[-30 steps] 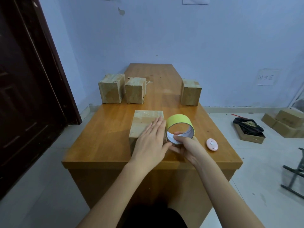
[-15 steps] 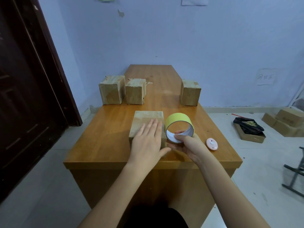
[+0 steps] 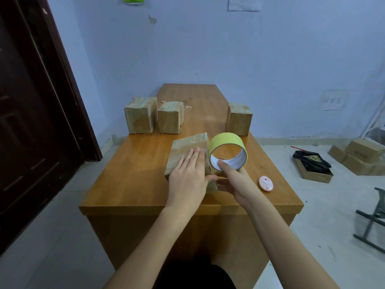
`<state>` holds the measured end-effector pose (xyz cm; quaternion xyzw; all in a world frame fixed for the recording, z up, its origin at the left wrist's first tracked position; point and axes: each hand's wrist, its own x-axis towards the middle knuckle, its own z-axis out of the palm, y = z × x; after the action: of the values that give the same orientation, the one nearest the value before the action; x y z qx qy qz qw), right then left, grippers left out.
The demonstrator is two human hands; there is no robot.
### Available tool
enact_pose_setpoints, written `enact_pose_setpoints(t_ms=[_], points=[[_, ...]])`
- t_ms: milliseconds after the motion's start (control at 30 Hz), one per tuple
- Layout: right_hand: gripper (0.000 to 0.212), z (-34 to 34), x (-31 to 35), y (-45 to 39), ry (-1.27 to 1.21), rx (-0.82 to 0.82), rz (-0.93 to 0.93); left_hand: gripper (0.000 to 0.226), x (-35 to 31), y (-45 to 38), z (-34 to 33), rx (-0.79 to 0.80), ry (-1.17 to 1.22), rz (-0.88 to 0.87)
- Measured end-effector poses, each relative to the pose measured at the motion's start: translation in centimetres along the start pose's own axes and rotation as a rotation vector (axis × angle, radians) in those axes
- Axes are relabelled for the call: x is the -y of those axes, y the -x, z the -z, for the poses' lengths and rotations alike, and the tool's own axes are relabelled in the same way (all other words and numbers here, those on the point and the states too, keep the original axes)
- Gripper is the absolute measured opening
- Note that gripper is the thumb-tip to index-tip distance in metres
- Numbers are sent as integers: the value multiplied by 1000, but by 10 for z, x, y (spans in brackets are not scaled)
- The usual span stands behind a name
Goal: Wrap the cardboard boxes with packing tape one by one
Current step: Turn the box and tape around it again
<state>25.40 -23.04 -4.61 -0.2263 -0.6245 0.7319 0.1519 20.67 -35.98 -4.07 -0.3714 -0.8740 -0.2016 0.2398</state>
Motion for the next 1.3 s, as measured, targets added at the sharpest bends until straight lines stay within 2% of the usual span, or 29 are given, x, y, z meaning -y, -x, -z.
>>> enact_pose_setpoints(t_ms=[167, 300, 533, 633, 733, 833, 1000, 1100, 1167, 1300], points=[[23, 4, 7, 4, 3, 64, 68, 71, 1, 5, -3, 6, 150, 90], [14, 5, 14, 4, -99, -54, 34, 71, 6, 5, 5, 5, 328, 235], [13, 2, 37, 2, 190, 9, 99, 73, 26, 2, 26, 98, 567, 288], [15, -5, 48, 0, 297, 25, 103, 77, 26, -1, 30, 78, 359, 228], [10, -11, 58, -4, 459, 42, 108, 66, 26, -7, 32, 49, 61, 16], [12, -16, 70, -7, 590, 53, 104, 59, 32, -8, 32, 72, -55, -39], [7, -25, 76, -17, 790, 28, 198, 61, 36, 2, 25, 91, -60, 25], [28, -35, 68, -21, 927, -46, 216, 58, 40, 3, 24, 85, -83, 56], [32, -40, 61, -21, 881, -34, 227, 55, 40, 2, 23, 67, -47, 59], [26, -40, 55, -20, 770, 7, 266, 53, 37, 7, 17, 78, 144, 102]])
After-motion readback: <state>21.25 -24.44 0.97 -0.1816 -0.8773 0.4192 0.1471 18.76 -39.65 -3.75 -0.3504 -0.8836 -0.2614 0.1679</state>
